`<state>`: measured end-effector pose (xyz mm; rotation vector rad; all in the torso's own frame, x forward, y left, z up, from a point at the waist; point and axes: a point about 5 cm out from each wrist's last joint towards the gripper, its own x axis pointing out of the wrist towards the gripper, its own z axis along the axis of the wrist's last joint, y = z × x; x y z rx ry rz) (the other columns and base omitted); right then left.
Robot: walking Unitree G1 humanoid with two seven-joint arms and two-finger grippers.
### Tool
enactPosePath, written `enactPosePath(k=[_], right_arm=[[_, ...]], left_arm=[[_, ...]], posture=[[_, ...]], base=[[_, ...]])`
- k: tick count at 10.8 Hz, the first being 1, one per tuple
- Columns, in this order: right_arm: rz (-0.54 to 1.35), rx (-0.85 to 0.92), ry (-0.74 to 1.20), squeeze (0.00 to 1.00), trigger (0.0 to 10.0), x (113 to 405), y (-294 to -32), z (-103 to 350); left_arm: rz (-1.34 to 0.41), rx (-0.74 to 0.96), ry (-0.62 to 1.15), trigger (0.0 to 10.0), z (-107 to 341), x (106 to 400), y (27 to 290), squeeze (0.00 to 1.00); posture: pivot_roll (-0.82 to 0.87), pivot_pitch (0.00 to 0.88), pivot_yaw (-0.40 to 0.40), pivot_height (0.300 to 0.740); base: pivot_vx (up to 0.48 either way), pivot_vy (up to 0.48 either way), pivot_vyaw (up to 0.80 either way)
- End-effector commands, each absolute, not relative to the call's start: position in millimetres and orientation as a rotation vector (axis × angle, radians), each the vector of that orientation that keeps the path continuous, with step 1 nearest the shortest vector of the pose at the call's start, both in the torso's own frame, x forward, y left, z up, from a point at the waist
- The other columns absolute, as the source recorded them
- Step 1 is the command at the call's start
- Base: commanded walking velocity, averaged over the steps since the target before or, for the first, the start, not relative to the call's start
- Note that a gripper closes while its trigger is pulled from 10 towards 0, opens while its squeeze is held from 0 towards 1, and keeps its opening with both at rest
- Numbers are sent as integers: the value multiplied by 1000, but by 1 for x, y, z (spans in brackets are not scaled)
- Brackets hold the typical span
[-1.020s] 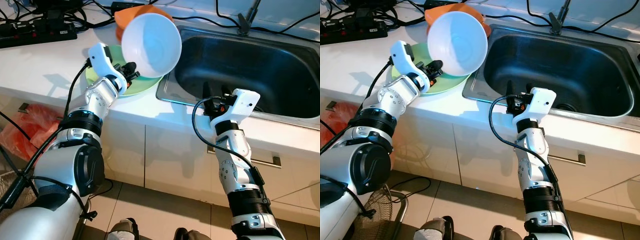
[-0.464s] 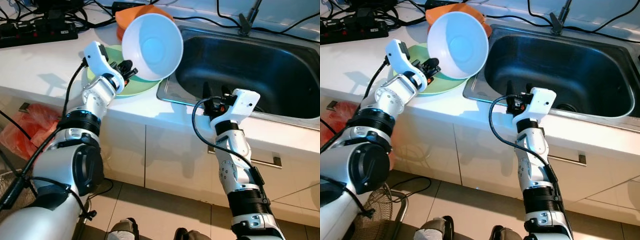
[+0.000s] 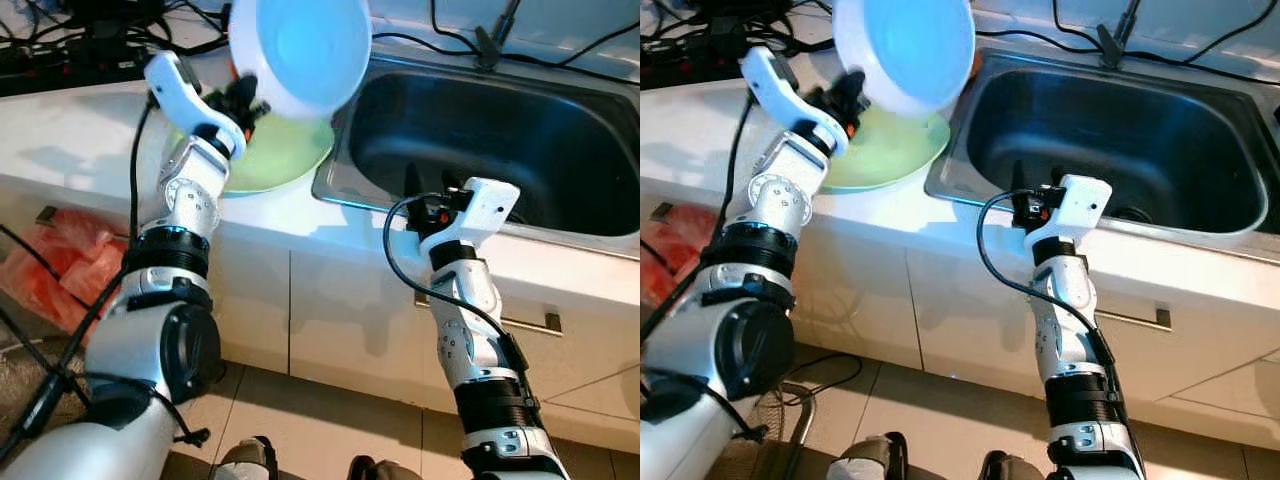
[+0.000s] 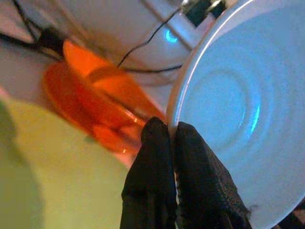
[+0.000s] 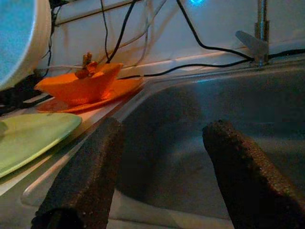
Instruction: Kitchen organization
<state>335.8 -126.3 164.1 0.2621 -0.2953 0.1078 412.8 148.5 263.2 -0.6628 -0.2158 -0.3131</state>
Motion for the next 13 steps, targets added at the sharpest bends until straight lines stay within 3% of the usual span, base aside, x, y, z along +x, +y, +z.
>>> enactPosePath(k=[1, 6, 13], right_arm=[[98, 272, -280, 0, 10000, 335, -128, 161], [91, 342, -402, 0, 10000, 341, -141, 202], [246, 422, -463, 0, 10000, 334, -128, 228]], left_arm=[[-347, -653, -281, 10000, 272, 410, 145, 0], [-410, -483, -356, 10000, 270, 393, 119, 0], [-453, -368, -347, 10000, 260, 382, 100, 0]], posture=[[105, 128, -27, 740], [96, 128, -27, 740], [81, 139, -22, 740]], base=[[0, 0, 0], [0, 0, 0], [0, 0, 0]])
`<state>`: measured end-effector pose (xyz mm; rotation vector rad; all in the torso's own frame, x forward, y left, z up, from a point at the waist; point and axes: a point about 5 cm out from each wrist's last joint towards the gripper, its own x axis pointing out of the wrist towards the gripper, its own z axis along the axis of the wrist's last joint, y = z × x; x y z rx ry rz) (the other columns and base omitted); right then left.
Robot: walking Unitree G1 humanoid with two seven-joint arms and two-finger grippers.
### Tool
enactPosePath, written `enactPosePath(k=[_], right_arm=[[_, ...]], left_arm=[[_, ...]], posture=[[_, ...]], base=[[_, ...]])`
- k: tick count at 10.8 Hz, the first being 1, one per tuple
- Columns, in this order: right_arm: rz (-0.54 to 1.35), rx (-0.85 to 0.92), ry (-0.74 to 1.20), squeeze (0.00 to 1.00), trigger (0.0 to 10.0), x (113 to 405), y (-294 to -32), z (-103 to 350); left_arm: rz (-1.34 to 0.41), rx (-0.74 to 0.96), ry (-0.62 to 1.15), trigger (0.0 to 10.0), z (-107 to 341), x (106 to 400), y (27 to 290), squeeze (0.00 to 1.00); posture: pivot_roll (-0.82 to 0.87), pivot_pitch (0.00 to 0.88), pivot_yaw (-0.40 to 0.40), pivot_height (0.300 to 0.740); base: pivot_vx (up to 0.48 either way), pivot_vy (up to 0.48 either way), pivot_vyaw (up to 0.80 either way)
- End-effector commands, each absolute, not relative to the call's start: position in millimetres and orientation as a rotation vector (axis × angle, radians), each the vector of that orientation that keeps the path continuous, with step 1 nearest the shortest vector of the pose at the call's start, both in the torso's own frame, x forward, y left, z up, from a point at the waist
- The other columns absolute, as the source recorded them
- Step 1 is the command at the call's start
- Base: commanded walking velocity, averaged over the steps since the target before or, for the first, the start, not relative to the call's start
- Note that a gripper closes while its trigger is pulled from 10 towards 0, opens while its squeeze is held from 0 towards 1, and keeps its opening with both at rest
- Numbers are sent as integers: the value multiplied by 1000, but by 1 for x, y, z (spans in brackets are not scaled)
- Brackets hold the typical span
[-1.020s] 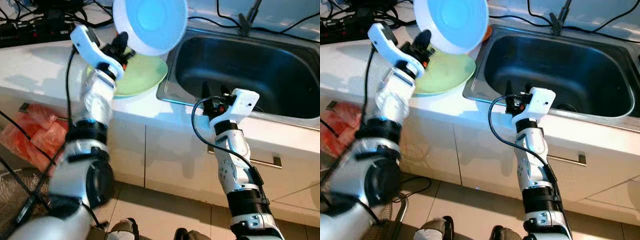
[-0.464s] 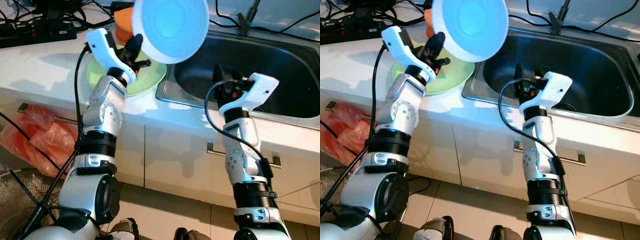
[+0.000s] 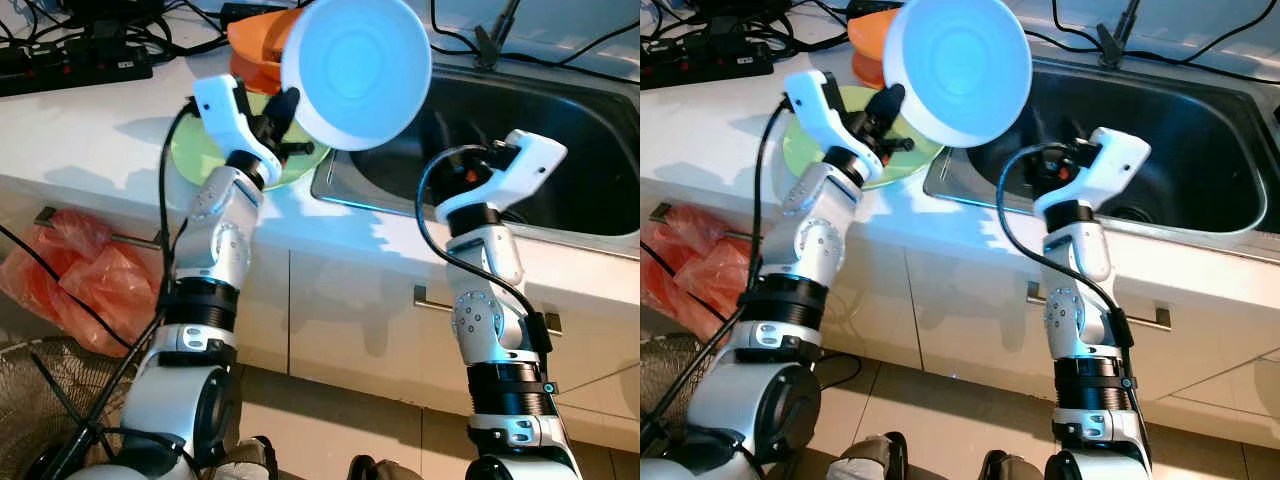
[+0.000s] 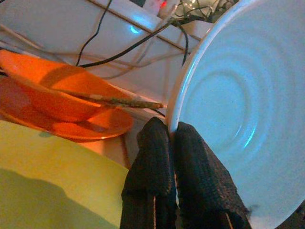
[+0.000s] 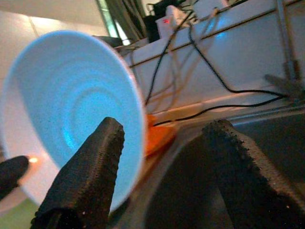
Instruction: Kitchen organization
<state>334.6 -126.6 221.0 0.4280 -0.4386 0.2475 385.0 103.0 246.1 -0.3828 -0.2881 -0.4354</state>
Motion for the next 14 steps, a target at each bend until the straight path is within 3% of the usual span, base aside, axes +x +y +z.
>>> enactPosePath(k=[1, 14], right_arm=[[305, 436, -469, 0, 10000, 330, -121, 229], [299, 486, -423, 0, 10000, 331, -116, 220]], left_arm=[[-463, -367, -347, 10000, 260, 381, 96, 0], [-595, -416, -341, 10000, 258, 368, 82, 0]], posture=[[81, 138, -24, 740], [88, 135, -21, 740]], base=[[0, 0, 0], [0, 0, 0]])
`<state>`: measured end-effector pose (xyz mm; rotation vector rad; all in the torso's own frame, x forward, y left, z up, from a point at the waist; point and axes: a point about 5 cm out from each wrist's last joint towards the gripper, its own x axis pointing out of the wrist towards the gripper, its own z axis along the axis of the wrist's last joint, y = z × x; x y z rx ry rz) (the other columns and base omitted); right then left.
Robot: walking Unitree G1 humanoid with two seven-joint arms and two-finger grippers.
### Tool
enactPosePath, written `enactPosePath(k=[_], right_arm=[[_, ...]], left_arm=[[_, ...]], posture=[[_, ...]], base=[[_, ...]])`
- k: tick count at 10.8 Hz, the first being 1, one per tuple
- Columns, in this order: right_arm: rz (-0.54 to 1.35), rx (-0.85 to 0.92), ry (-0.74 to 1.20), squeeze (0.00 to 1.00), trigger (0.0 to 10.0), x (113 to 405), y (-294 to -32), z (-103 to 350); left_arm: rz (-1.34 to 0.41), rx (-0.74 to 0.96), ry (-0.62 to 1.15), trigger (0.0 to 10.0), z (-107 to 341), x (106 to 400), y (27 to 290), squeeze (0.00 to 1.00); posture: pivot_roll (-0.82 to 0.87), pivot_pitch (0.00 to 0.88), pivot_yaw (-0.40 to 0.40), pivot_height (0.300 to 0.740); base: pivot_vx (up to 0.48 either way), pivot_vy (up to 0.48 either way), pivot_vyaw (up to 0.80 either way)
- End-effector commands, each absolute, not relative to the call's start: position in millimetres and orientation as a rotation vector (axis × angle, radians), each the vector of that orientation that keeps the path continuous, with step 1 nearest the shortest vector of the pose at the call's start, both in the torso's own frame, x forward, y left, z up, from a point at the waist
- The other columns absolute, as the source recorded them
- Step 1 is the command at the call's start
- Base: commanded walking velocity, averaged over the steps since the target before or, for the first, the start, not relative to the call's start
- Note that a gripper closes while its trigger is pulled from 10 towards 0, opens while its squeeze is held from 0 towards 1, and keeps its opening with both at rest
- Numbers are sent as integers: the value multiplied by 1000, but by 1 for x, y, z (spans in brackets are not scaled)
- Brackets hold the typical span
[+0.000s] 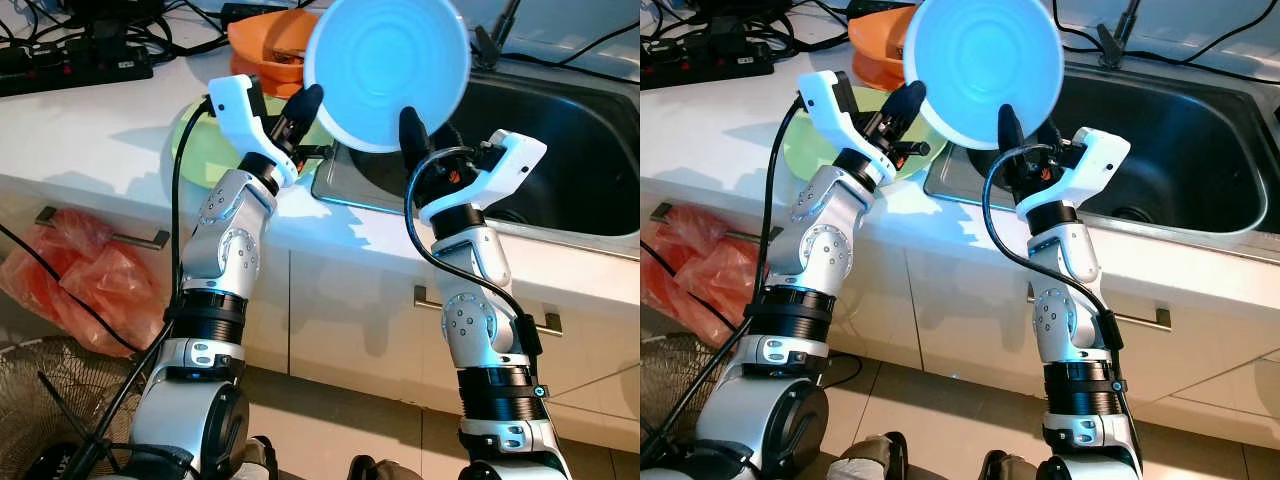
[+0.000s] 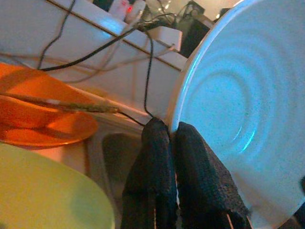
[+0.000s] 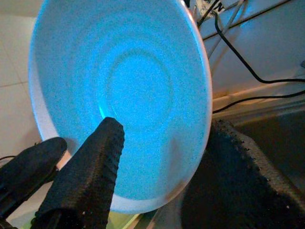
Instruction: Kitchen organization
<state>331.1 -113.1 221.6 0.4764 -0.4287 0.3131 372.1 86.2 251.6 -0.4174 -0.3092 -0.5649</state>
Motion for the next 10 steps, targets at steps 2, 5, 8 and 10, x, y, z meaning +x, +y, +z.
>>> enactPosePath(k=[2, 5, 8, 10], right_arm=[[288, 502, -426, 0, 10000, 331, -118, 222], [273, 512, -428, 0, 235, 331, -120, 221], [270, 518, -424, 0, 0, 332, -120, 221], [274, 520, -416, 0, 0, 331, -119, 219]], left_arm=[[-632, -403, -329, 10000, 255, 365, 79, 0], [-623, -396, -324, 10000, 253, 366, 82, 0], [-632, -390, -324, 10000, 254, 364, 82, 0], [-638, -386, -327, 10000, 254, 363, 80, 0]], posture=[[87, 140, -20, 740], [89, 142, -18, 740], [92, 148, -20, 740], [92, 150, -21, 740]], base=[[0, 0, 0], [0, 0, 0], [0, 0, 0], [0, 0, 0]])
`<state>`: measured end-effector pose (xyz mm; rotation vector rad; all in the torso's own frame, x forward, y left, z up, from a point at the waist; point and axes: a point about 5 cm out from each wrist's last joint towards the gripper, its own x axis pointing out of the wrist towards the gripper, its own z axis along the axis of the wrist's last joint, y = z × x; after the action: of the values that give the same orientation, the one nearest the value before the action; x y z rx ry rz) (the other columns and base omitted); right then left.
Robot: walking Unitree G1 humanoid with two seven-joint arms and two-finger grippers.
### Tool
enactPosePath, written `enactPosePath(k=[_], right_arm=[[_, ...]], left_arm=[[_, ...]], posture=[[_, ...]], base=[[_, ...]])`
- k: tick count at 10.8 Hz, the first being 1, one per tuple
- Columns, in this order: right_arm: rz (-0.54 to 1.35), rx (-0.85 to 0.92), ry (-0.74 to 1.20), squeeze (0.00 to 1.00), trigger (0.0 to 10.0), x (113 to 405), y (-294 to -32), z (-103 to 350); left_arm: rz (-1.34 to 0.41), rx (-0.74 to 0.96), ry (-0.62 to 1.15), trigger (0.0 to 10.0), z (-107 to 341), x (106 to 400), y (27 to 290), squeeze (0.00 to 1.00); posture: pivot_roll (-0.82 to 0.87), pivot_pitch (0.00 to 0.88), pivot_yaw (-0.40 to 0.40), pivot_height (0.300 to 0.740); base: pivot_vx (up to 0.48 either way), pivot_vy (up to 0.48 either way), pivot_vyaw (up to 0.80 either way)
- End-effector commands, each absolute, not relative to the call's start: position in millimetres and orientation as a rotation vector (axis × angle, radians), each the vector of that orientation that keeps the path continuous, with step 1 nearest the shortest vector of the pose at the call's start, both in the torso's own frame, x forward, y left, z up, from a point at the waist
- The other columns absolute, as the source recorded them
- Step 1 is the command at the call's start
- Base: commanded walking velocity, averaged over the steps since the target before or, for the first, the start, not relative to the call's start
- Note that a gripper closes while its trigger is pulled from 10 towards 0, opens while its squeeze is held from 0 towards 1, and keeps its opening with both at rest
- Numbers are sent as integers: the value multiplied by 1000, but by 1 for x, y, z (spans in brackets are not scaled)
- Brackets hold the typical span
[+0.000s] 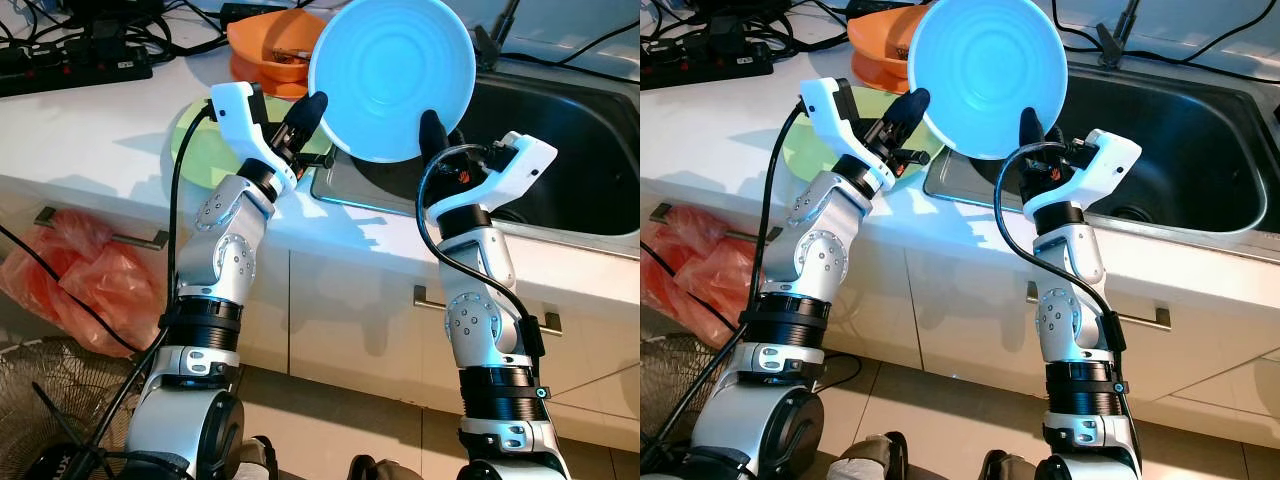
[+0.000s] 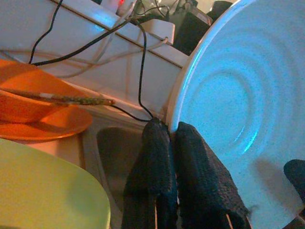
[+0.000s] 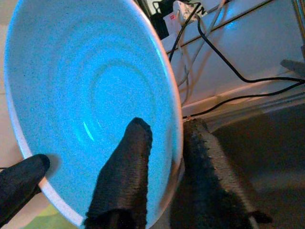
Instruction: Kitchen organization
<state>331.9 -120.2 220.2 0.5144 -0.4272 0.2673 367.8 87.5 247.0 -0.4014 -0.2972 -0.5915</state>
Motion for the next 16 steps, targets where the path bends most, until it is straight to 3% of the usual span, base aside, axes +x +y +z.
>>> enactPosePath(k=[1, 3, 4, 5, 10, 11, 16], right_arm=[[275, 521, -415, 0, 0, 331, -118, 219], [278, 523, -412, 0, 0, 331, -117, 218], [278, 525, -410, 0, 0, 331, -117, 218], [278, 525, -409, 0, 0, 331, -117, 218], [242, 549, -426, 0, 0, 333, -120, 222], [211, 558, -441, 0, 0, 334, -125, 225], [110, 573, -505, 0, 0, 339, -146, 238]], left_arm=[[-643, -376, -333, 10000, 255, 363, 80, 0], [-654, -342, -334, 10000, 255, 361, 77, 0], [-667, -320, -338, 10000, 254, 360, 75, 443], [-672, -314, -337, 10000, 253, 359, 74, 1000], [-683, -276, -317, 10000, 249, 358, 71, 1000], [-696, -246, -310, 10000, 247, 357, 68, 0], [-677, -225, -299, 10000, 244, 358, 68, 0]], posture=[[94, 151, -21, 740], [95, 151, -20, 740], [95, 152, -21, 740], [96, 152, -21, 740], [96, 148, -22, 740], [96, 146, -22, 740], [93, 139, -27, 740]], base=[[0, 0, 0], [0, 0, 0], [0, 0, 0], [0, 0, 0], [0, 0, 0], [0, 0, 0], [0, 0, 0]])
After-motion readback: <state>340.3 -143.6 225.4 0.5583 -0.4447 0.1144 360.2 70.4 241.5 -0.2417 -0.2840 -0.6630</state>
